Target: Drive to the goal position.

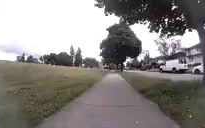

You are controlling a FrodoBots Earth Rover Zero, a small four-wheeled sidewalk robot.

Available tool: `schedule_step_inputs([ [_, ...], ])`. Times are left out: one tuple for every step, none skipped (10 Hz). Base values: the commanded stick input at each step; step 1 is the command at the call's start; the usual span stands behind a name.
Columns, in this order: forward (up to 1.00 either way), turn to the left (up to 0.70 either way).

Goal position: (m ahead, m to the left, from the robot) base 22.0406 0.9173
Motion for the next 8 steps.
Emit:
schedule_step_inputs([
  [0.7,0.0],
  [0.7,0.0],
  [0.7,0.0],
  [0.7,0.0],
  [0.7,0.0],
  [0.7,0.0],
  [0.7,0.0],
  [0.7,0.0],
])
